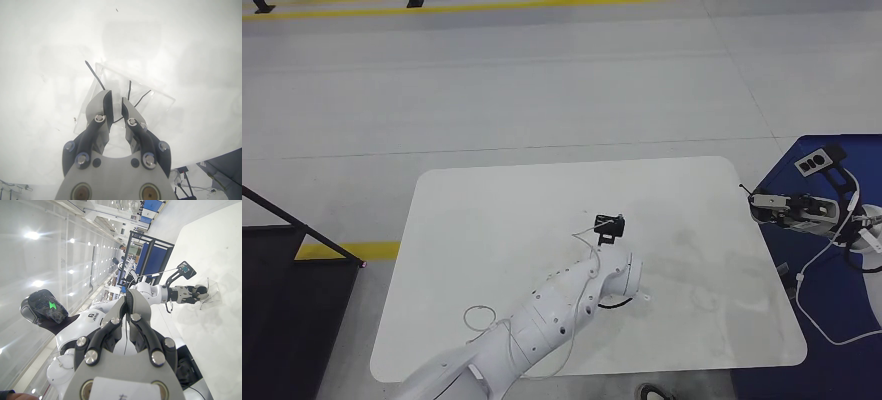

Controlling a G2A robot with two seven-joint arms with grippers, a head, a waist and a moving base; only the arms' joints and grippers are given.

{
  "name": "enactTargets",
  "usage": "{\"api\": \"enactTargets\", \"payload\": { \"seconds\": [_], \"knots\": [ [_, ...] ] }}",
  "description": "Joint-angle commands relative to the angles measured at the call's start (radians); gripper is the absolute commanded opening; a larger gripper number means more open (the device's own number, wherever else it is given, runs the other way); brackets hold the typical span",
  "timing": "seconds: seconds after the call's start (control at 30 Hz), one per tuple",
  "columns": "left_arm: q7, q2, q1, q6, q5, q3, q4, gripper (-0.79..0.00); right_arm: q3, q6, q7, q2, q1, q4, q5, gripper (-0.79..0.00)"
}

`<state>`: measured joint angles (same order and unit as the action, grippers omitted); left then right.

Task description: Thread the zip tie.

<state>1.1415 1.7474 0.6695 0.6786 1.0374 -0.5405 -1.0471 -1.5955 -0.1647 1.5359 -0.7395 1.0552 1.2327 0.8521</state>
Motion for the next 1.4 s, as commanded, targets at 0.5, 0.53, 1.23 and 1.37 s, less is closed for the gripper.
{"api": "enactTargets", "payload": {
  "seconds": [0.5, 0.53, 1.23, 1.37],
  "knots": [
    [0.000, 0.026, 0.028, 0.000, 0.061, -0.054, 0.051, -0.603, 0.000, 0.000, 0.000, 0.000, 0.000, 0.000, 0.000, -0.785],
    [0.001, 0.028, 0.028, -0.001, 0.060, -0.058, 0.052, -0.606, 0.000, 0.000, 0.000, 0.000, 0.000, 0.000, 0.000, -0.785],
    [0.029, 0.070, 0.043, -0.029, 0.139, -0.089, 0.054, -0.785, 0.000, 0.000, 0.000, 0.000, 0.000, 0.000, 0.000, -0.785],
    [0.058, 0.070, 0.068, -0.058, 0.168, -0.095, -0.016, -0.785, 0.000, 0.000, 0.000, 0.000, 0.000, 0.000, 0.000, -0.785]
  ]
}}
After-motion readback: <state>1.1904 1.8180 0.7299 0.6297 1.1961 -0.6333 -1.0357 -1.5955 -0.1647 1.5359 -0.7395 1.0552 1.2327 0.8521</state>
